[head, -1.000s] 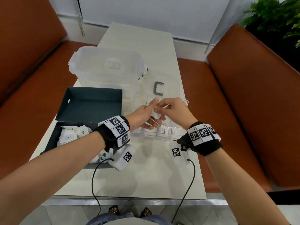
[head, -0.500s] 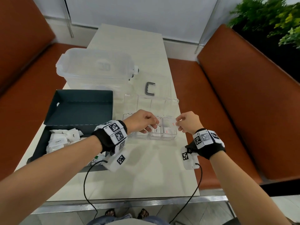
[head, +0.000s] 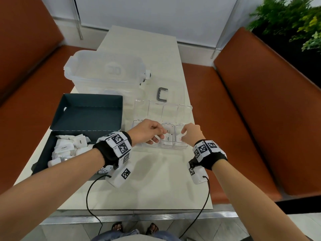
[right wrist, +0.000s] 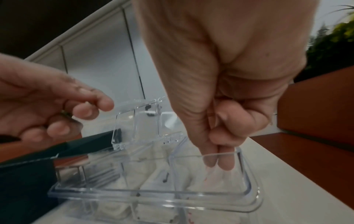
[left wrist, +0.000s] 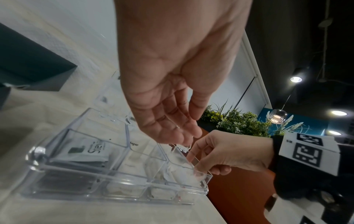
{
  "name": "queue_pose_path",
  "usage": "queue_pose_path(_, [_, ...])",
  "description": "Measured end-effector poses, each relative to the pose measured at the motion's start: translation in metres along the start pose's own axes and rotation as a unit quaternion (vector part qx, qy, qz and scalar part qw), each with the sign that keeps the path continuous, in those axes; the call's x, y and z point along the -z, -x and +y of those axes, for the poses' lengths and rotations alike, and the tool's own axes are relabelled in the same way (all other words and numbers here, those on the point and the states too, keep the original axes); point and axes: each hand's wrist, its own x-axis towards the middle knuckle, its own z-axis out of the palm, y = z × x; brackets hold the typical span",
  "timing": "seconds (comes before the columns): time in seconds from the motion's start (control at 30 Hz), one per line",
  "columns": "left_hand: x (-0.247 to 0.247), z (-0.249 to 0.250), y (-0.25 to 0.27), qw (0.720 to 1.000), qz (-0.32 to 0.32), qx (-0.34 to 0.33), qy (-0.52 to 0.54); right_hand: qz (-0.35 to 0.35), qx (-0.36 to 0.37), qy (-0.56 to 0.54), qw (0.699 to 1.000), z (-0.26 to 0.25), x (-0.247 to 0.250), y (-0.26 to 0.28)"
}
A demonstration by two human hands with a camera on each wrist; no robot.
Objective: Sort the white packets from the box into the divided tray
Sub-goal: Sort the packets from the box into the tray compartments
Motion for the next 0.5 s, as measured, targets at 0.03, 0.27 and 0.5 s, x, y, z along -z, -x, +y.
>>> queue_pose_path(0.03, [0.0, 0.0, 0.001, 1.0, 0.001, -0.001, 0.001, -0.011, 0.008, 0.027, 1.0, -0.002, 0.0, -0.001])
queue_pose_path(0.27, [0.001, 0.003, 0.002, 1.0, 0.001, -0.005, -0.004, -0.059, 0.042, 0.179, 0.981, -0.015, 0.002, -0.014])
queue_pose_path(0.5, [0.007, 0.001, 0.008, 1.0, 0.011, -0.007, -0.004, -0.092, 0.045, 0.188, 0.977, -0.02, 0.006, -0.018])
